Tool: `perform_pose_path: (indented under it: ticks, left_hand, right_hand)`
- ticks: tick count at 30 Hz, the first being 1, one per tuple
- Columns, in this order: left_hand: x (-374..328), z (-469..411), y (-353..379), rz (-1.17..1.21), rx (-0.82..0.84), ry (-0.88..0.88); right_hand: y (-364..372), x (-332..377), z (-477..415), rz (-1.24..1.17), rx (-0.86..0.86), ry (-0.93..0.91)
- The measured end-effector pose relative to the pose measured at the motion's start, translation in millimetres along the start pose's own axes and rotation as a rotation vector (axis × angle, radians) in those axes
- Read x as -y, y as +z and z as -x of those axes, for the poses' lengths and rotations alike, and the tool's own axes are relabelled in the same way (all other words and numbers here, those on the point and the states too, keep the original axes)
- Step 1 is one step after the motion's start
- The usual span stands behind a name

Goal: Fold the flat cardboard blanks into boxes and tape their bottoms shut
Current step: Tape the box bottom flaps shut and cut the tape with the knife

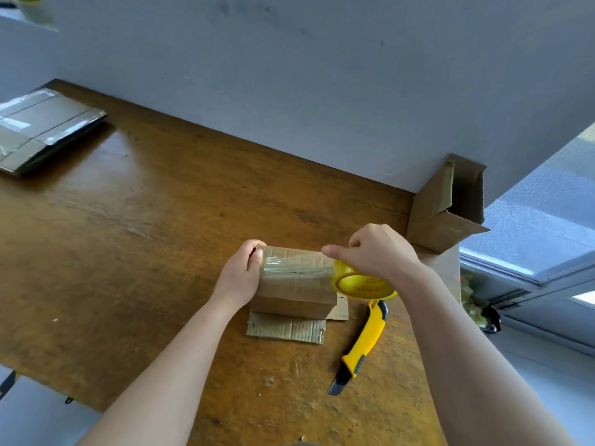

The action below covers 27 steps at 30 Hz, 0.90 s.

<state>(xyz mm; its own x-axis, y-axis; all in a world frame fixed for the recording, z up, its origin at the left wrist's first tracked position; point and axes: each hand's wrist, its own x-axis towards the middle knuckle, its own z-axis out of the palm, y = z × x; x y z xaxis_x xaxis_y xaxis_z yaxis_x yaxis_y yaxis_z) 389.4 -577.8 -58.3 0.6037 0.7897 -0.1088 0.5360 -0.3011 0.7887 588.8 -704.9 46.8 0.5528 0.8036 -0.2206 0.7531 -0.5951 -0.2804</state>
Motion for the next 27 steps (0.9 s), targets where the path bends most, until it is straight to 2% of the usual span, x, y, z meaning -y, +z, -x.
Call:
perform_pose_path:
  ticks: [10,15,20,27]
  left_hand:
    - [3.1,-2.9,-0.9,-0.02,0.009,0.02]
    - [3.9,-2.4,-2.2,-0.011,0.022,0.008]
    - [2.0,-1.0,-3.2,-0.022,0.026,0.003]
    - [1.3,-0.9,-3.7,-0.036,0.033,-0.029]
  right_hand:
    - [8.9,-4.7,0.0,0.056,-0.048,0.017]
    - [23.5,-22.2,4.3,0.045,0.045,-0.006]
    - [46.8,-31.3,8.8,0.019,-0.074,0.006]
    - [57.2,-35.7,8.0,-0.051,-0.058,0.028]
